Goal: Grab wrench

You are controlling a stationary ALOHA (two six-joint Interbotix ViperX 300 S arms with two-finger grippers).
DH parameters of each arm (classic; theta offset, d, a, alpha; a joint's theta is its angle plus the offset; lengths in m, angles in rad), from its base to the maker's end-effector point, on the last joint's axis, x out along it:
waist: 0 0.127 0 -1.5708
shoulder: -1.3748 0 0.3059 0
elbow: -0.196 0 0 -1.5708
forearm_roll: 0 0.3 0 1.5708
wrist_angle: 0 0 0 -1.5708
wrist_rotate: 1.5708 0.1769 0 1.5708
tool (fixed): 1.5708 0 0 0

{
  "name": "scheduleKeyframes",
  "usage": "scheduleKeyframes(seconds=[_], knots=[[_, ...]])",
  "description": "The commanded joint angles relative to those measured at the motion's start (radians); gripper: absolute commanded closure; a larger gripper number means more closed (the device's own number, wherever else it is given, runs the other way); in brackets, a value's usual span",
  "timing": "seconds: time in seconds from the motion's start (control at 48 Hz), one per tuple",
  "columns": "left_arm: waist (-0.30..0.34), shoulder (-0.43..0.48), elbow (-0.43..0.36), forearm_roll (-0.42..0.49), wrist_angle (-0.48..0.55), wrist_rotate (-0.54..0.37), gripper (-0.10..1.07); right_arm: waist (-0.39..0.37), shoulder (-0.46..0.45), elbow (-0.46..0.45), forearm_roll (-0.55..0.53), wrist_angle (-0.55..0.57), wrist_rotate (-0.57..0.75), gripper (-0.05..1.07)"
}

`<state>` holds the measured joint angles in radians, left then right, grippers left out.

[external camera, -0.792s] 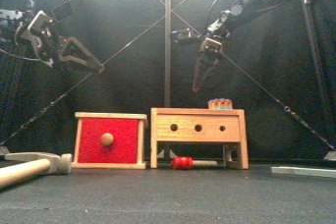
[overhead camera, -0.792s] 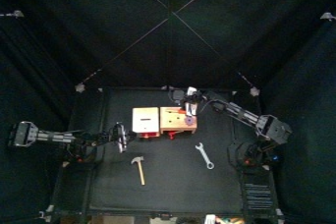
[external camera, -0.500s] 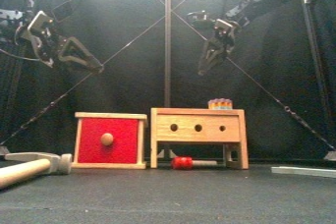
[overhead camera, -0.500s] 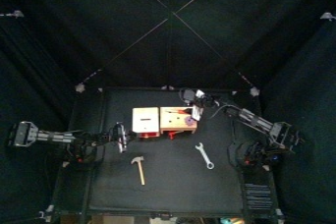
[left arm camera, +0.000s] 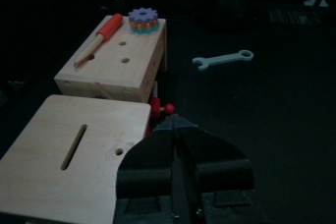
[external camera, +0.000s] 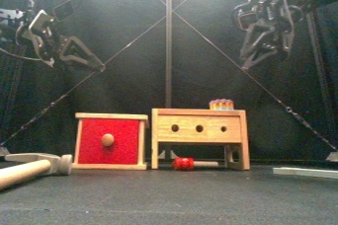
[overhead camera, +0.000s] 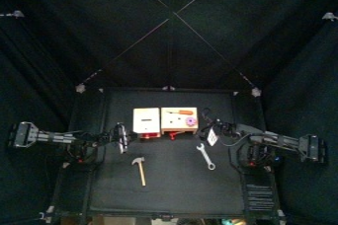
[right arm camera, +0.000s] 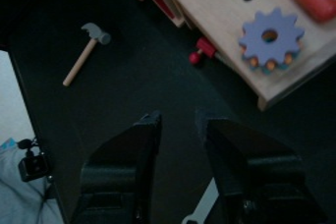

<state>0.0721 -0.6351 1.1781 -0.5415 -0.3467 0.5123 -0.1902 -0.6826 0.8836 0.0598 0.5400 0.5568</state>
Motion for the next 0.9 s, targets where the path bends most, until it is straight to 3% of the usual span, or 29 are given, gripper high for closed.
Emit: scheduleKeyframes(seconds=[0.0,0.208,0.479,0.646,0.875], knots=[[0.002,0.0,-0.028,-0.002,-0.005,-0.002,0.58,0.081,0.029,0.011,-0.098,0.008,0.13,0.28],[0.002,0.0,-0.031,-0.031,-0.005,-0.002,0.58,0.264,0.143,0.028,-0.299,0.075,0.433,0.28],[0.002,0.0,-0.031,-0.037,-0.005,0.0,0.58,0.411,0.27,0.041,-0.436,0.15,0.718,0.28],[0.002,0.0,-0.029,-0.035,-0.005,0.0,0.58,0.434,0.351,0.061,-0.439,0.144,0.784,0.26],[0.002,0.0,-0.021,-0.035,-0.005,0.0,0.58,0.434,0.445,0.064,-0.433,0.141,0.792,0.12]])
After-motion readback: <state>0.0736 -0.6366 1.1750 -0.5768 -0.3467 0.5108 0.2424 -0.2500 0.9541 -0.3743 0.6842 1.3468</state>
